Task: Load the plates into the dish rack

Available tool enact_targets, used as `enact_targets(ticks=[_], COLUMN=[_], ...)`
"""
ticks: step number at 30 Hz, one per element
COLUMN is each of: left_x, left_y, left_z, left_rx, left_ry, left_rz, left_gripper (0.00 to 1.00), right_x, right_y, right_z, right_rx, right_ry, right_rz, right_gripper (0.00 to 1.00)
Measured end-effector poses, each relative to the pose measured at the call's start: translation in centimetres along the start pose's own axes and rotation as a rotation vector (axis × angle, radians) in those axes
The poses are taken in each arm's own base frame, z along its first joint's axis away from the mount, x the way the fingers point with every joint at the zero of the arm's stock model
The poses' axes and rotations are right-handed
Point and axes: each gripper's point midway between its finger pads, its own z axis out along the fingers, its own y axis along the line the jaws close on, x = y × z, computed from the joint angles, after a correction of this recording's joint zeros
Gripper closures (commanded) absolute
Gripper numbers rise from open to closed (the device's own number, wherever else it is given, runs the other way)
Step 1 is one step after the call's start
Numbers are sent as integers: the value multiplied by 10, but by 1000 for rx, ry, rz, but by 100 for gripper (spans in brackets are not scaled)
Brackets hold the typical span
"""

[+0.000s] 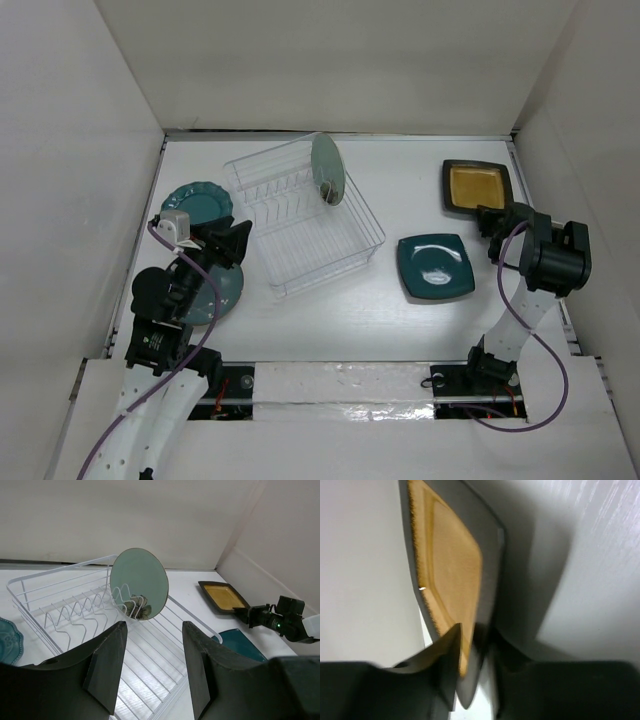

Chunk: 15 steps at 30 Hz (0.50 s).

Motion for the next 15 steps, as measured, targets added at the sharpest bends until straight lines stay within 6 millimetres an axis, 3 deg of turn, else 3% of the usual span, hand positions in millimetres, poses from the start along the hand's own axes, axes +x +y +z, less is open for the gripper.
enact_targets(ticks=[3, 10, 15], left_x=[0, -1, -1], left_y=[1, 3, 4], left_z=[0, 0, 0], left_rx=[-7, -18, -21], left_ry=[-3, -6, -5], left_rz=[2, 6, 6], left_gripper=[55, 55, 55], right_x=[1, 2, 2], right_y=[1, 2, 5], right_z=[2, 0, -12], right_rx=[-5, -30, -45], right_ry=[9, 10, 1], right_rz=[24, 19, -24], right_gripper=[100, 100, 100])
